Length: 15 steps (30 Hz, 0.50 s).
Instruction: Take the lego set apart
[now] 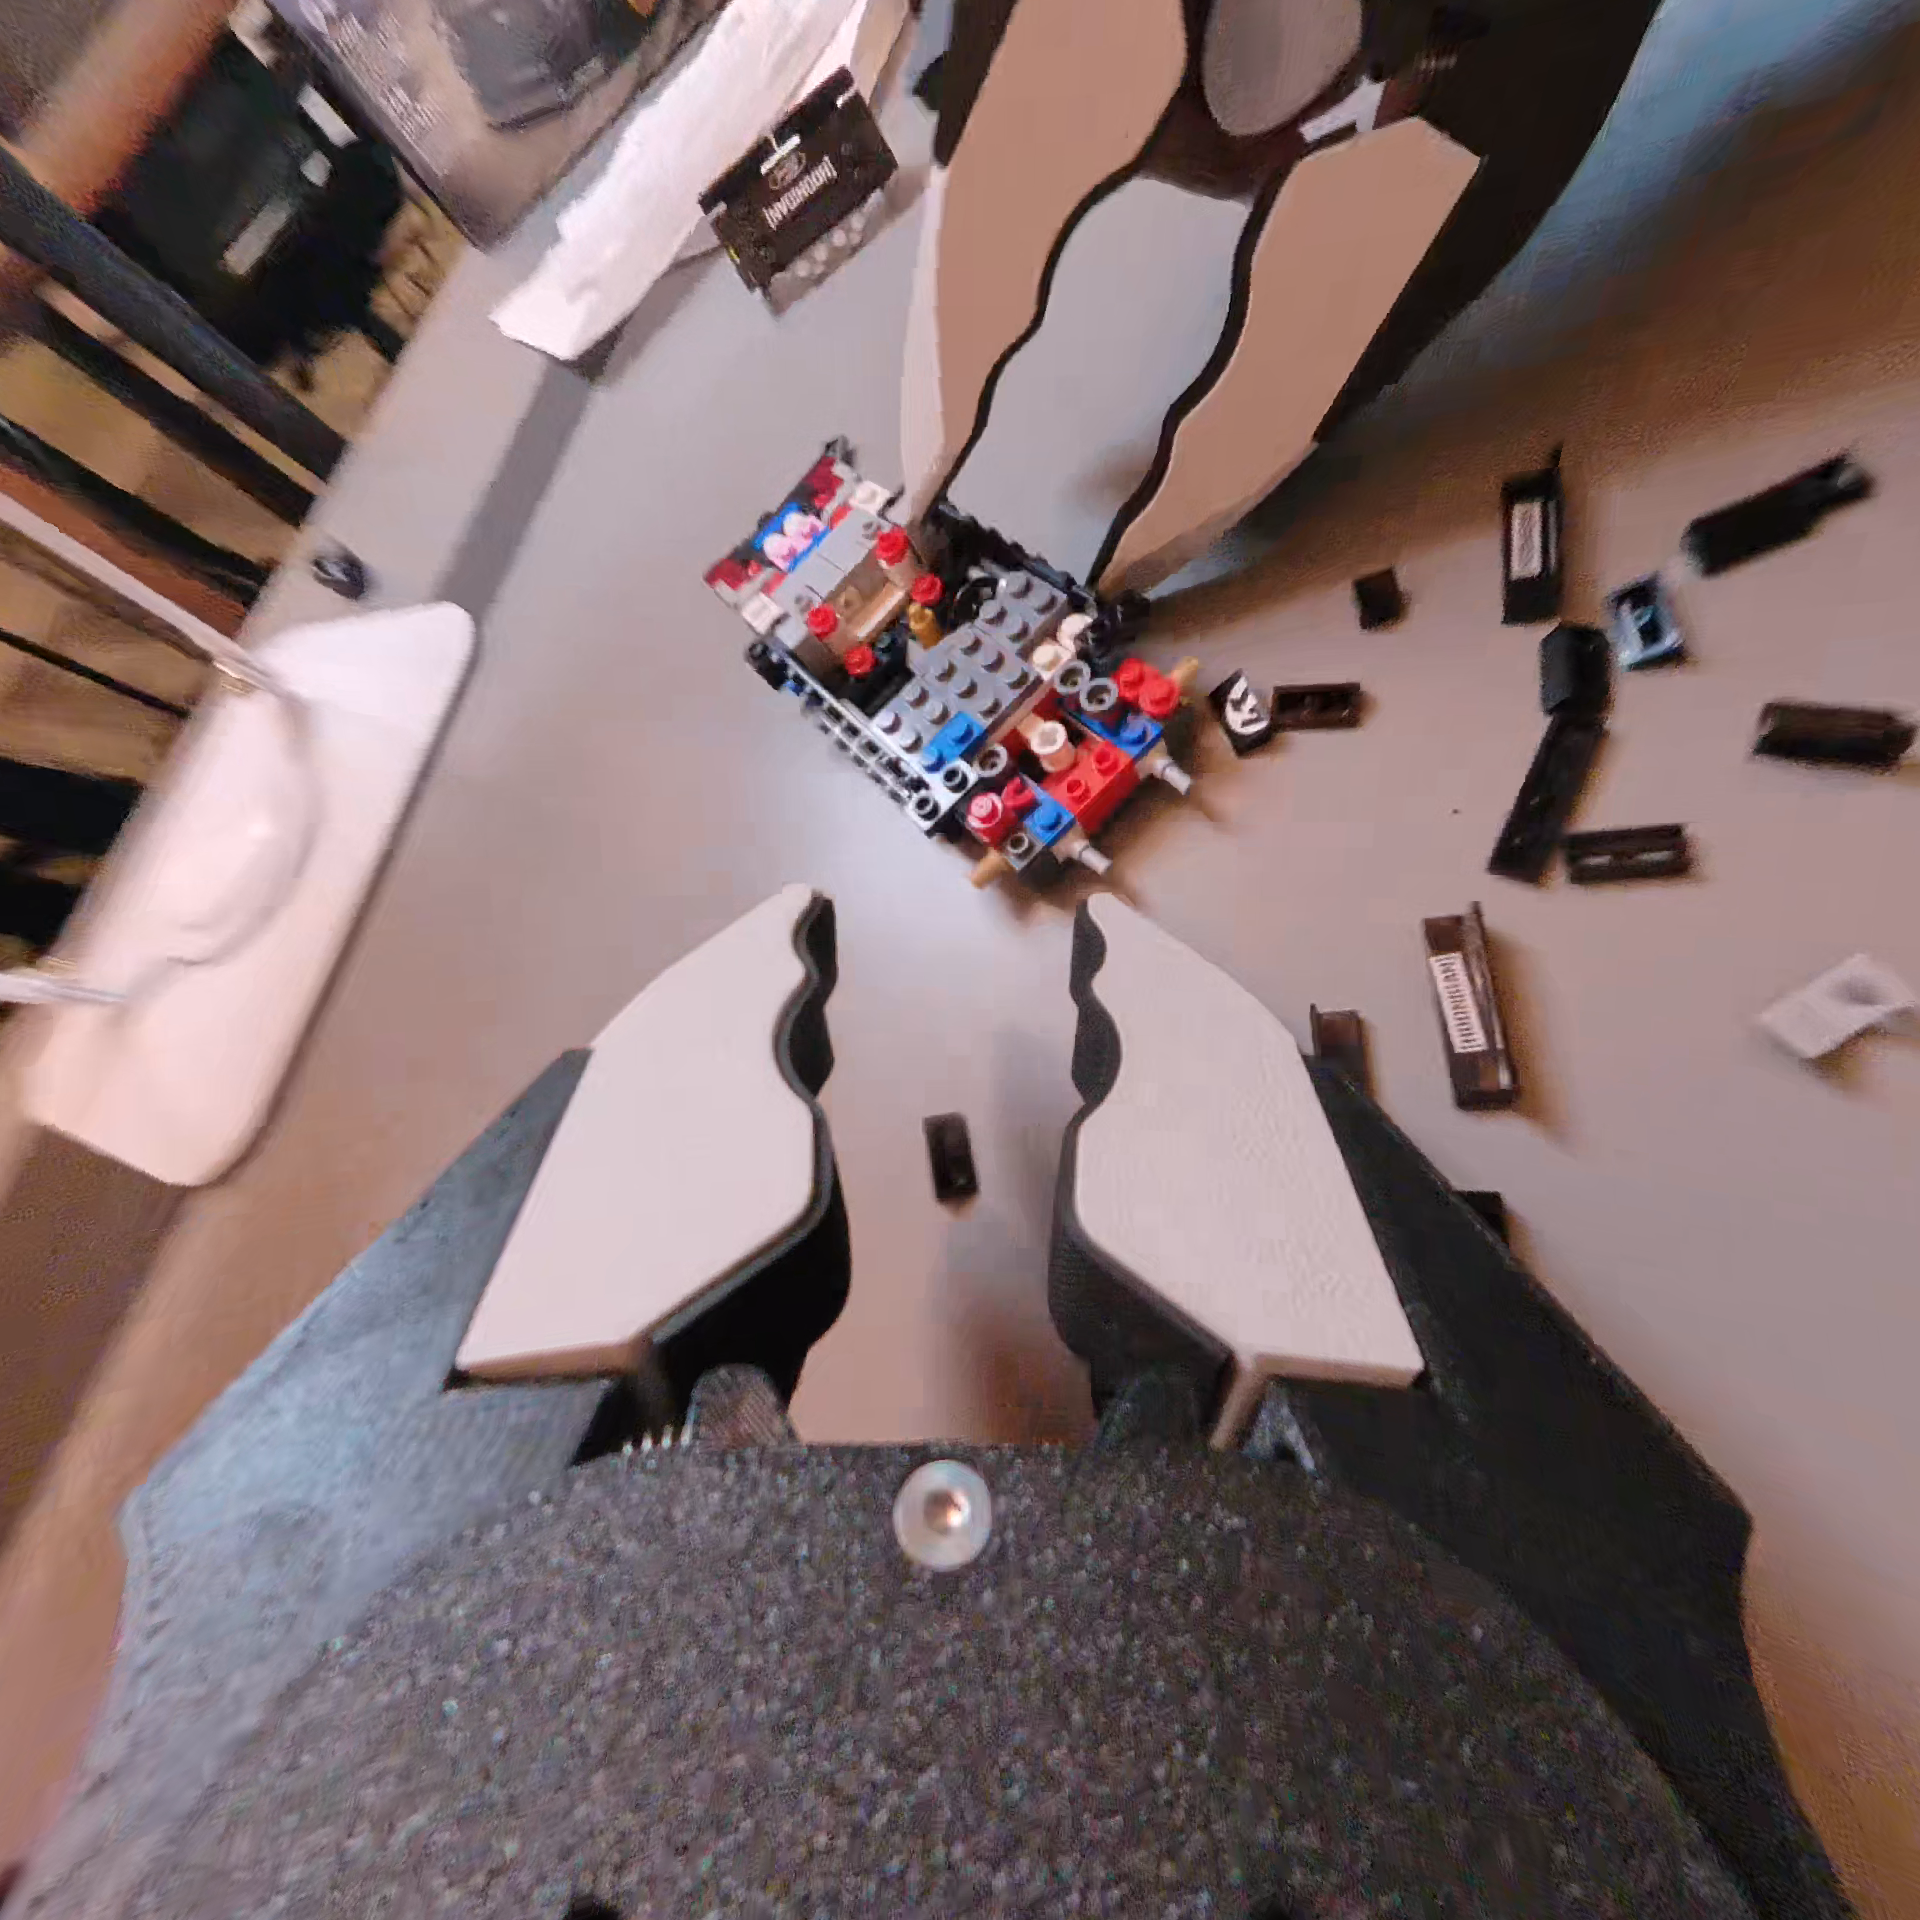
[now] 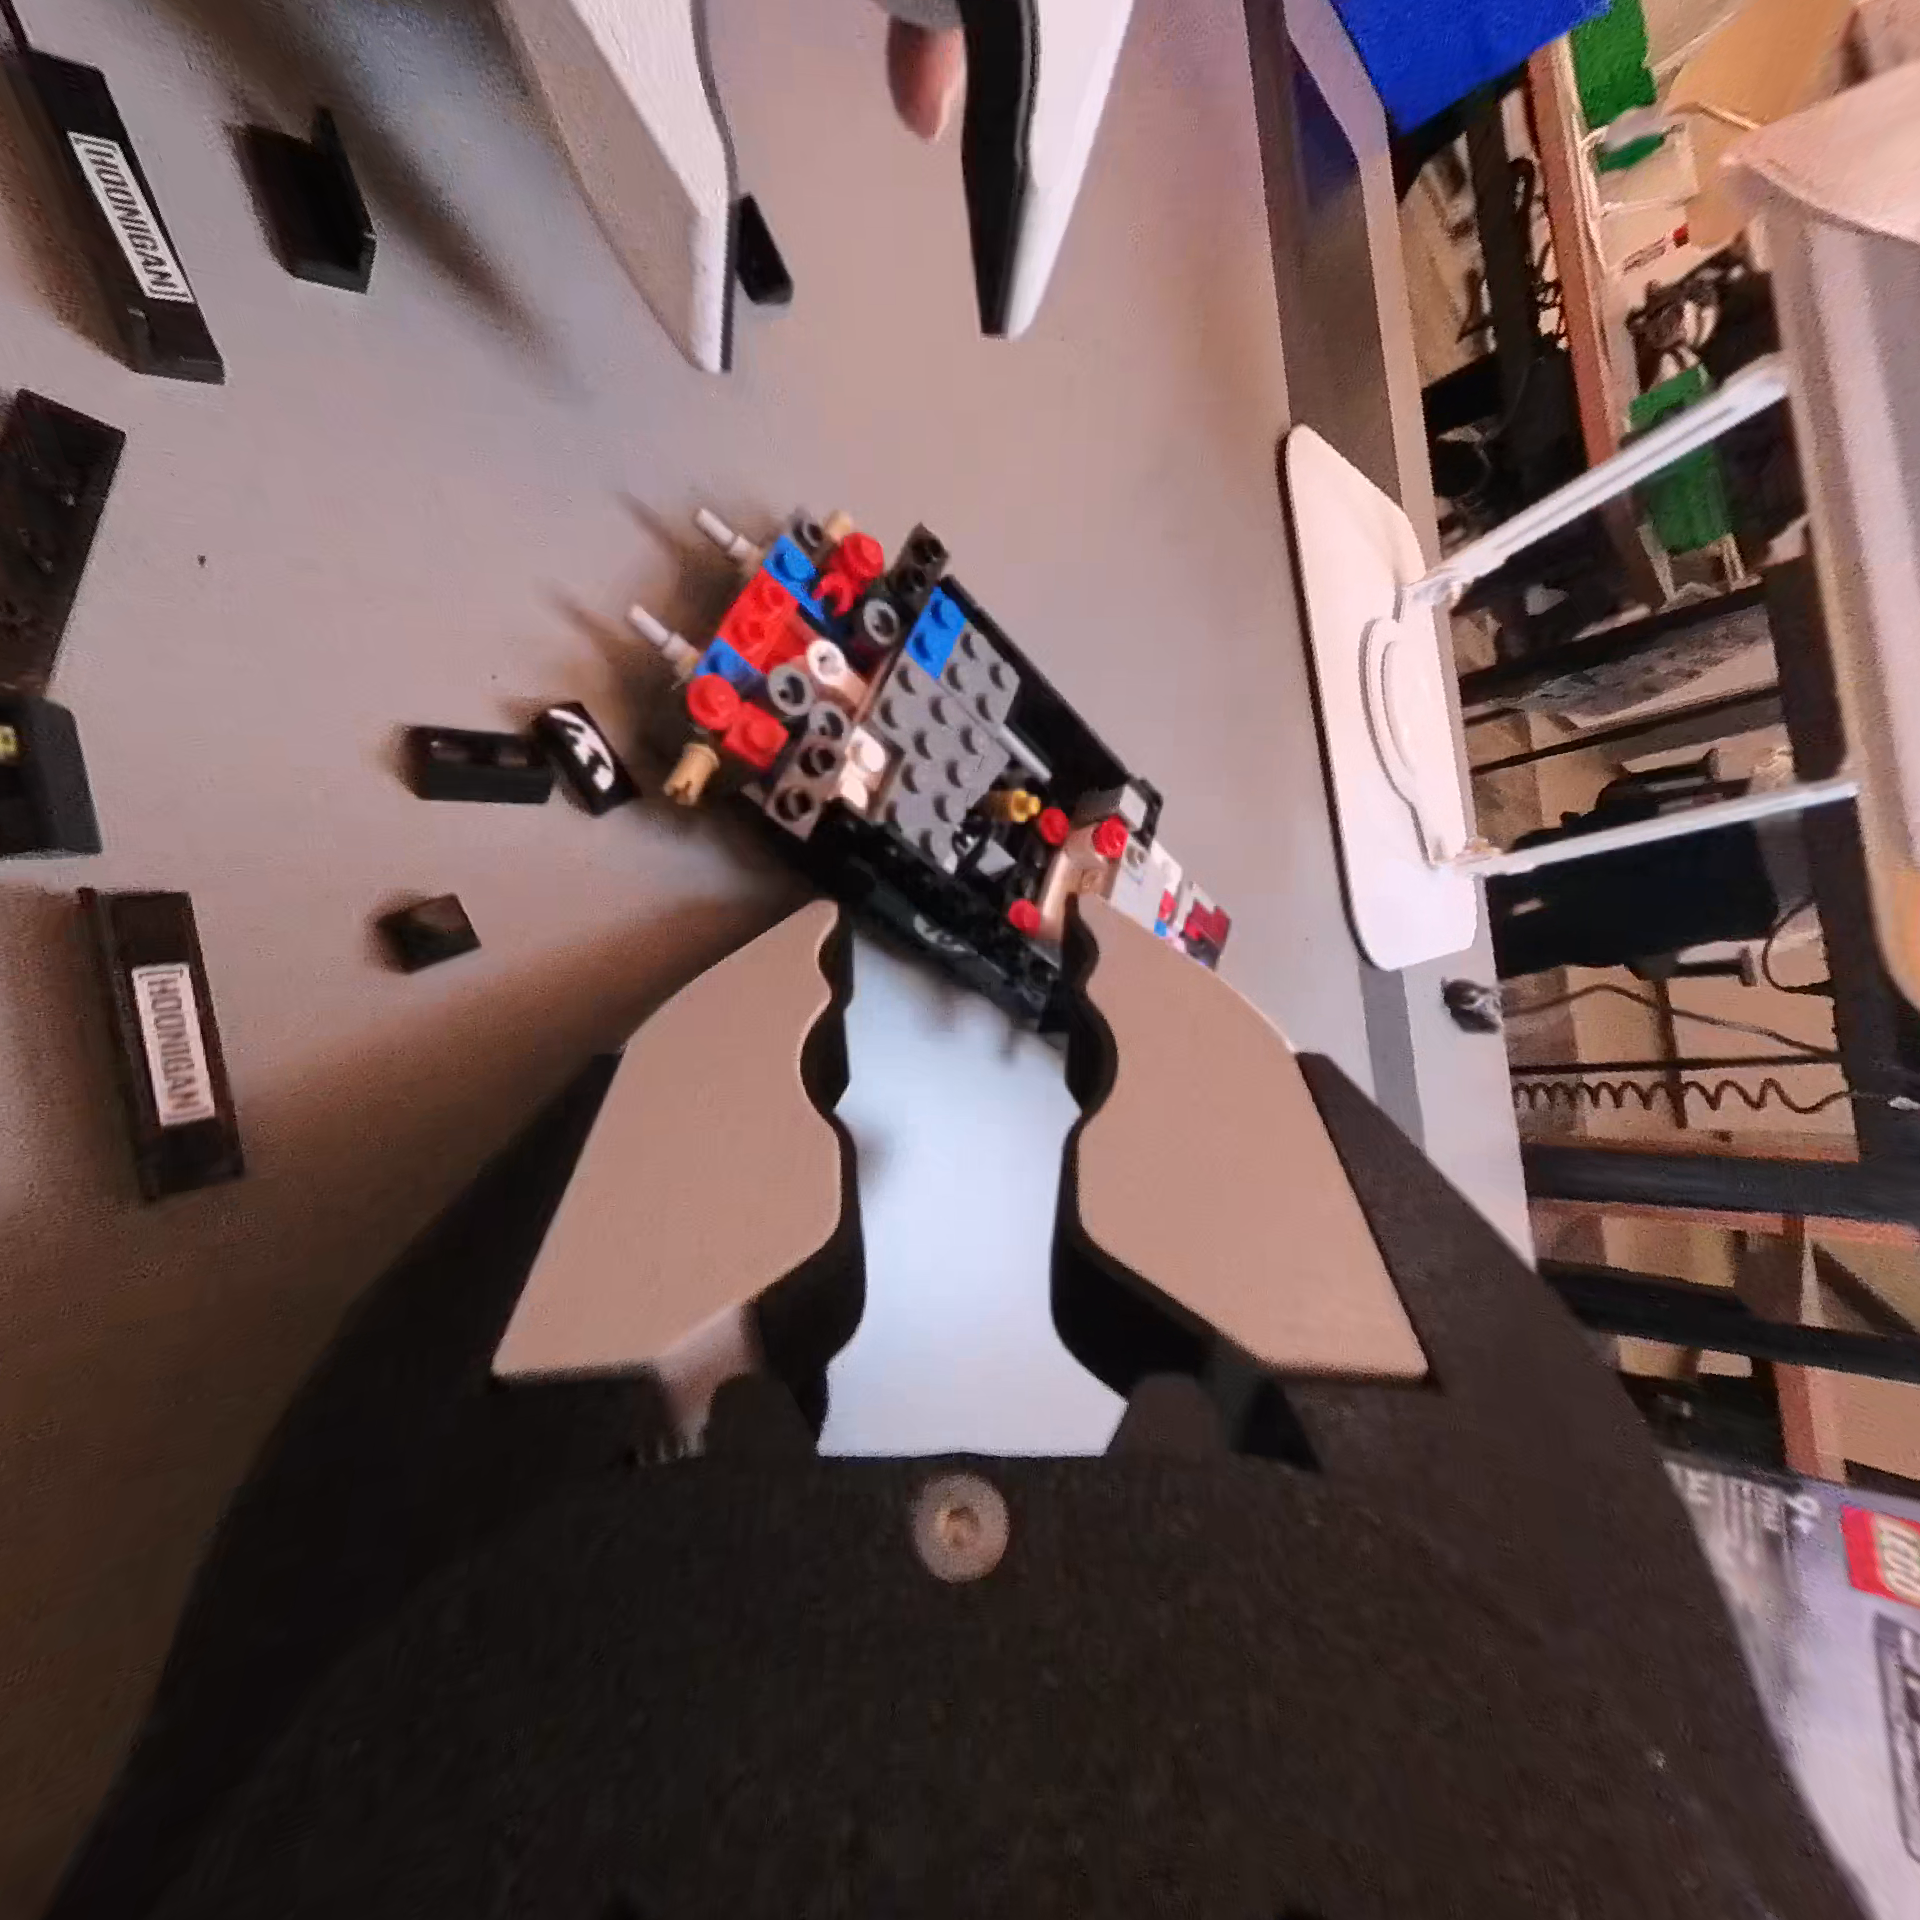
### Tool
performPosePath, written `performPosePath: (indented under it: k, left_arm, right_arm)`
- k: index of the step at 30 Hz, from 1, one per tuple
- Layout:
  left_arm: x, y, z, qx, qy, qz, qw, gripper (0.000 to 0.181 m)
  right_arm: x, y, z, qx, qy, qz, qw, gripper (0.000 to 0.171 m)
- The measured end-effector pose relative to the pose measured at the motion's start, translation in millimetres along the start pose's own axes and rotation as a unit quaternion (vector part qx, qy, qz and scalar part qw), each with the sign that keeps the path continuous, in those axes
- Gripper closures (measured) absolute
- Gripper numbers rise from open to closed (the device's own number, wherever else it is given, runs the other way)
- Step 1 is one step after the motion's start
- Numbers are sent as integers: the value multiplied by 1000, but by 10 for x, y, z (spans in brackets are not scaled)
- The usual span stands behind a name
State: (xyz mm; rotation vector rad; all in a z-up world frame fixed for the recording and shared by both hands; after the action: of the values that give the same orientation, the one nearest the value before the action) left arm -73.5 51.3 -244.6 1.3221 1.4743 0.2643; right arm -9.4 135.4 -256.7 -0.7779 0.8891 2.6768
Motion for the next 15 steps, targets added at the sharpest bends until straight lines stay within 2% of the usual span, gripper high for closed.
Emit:
performPosePath:
  k: [3, 8, 11, 15]
  left_arm:
    - [42, -37, -12, -45, -26, -1, 999, 138]
    - [195, 7, 36, -64, -65, -11, 996, 138]
    - [295, 36, 116, -61, -87, -26, 994, 139]
    - [285, 60, 183, -28, -80, -25, 996, 138]
  right_arm:
    - [-115, -77, 41, 46, 18, -4, 999, 133]
    - [-152, -200, -33, 206, 101, -7, 973, 137]
    - [-36, -181, -28, 200, 104, -19, 974, 139]
    - [81, -145, 60, 178, 80, -23, 980, 142]
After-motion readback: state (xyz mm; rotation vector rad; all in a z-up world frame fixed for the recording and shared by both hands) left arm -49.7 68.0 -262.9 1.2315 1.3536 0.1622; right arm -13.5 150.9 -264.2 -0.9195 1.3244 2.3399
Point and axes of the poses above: each gripper's, where its closed fingertips meet, x out along the fingers, y out of its top, z = x × y across the jaws, the point moved 2 cm from there along -x, back along the fingers
